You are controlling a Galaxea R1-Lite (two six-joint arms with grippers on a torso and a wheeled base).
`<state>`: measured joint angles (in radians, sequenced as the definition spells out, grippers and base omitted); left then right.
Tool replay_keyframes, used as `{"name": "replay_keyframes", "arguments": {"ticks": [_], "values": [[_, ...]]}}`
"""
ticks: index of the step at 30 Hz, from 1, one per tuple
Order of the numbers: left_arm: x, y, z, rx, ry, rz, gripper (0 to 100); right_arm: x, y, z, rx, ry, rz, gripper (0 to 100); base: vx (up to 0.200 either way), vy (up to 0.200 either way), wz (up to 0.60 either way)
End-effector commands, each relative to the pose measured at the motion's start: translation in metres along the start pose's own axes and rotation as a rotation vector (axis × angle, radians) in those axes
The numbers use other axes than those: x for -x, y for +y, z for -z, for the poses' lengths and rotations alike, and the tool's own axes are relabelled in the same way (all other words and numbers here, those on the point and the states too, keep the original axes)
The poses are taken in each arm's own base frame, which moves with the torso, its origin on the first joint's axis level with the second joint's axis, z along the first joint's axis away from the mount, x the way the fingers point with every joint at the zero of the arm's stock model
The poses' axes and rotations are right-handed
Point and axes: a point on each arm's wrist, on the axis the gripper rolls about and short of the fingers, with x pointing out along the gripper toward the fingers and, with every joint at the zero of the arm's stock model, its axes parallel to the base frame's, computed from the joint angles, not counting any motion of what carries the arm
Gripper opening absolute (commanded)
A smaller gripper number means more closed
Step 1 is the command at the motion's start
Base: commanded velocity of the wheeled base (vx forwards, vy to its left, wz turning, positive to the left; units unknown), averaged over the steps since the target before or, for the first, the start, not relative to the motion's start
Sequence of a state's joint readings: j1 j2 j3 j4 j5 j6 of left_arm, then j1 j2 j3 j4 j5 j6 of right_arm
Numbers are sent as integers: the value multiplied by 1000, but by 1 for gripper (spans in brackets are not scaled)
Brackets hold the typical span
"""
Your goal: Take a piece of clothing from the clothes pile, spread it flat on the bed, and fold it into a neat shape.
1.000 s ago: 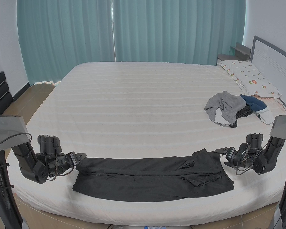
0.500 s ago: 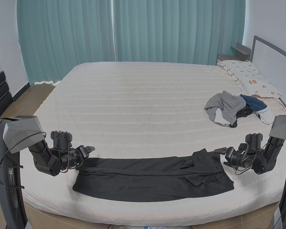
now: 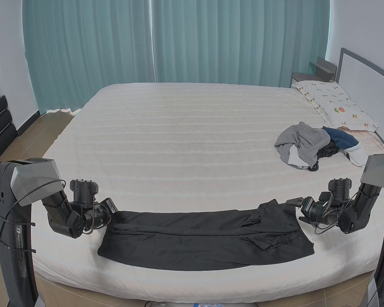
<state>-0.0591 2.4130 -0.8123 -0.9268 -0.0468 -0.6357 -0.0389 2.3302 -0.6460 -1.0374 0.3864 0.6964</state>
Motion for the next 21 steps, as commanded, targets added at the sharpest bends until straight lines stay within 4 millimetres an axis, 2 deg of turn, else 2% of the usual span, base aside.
{"name": "replay_keyframes", "arguments": {"ticks": [1, 6, 21], "values": [[0, 0, -7, 85, -70, -13, 0, -1, 0, 1, 1, 2, -1, 100, 0, 0, 0], [0, 0, -12, 134, -142, 16, 0, -5, 3, -1, 9, -3, -13, 100, 0, 0, 0], [-4, 12, -6, 138, -127, -16, 0, -23, 9, -3, 11, -20, -12, 100, 0, 0, 0]]}}
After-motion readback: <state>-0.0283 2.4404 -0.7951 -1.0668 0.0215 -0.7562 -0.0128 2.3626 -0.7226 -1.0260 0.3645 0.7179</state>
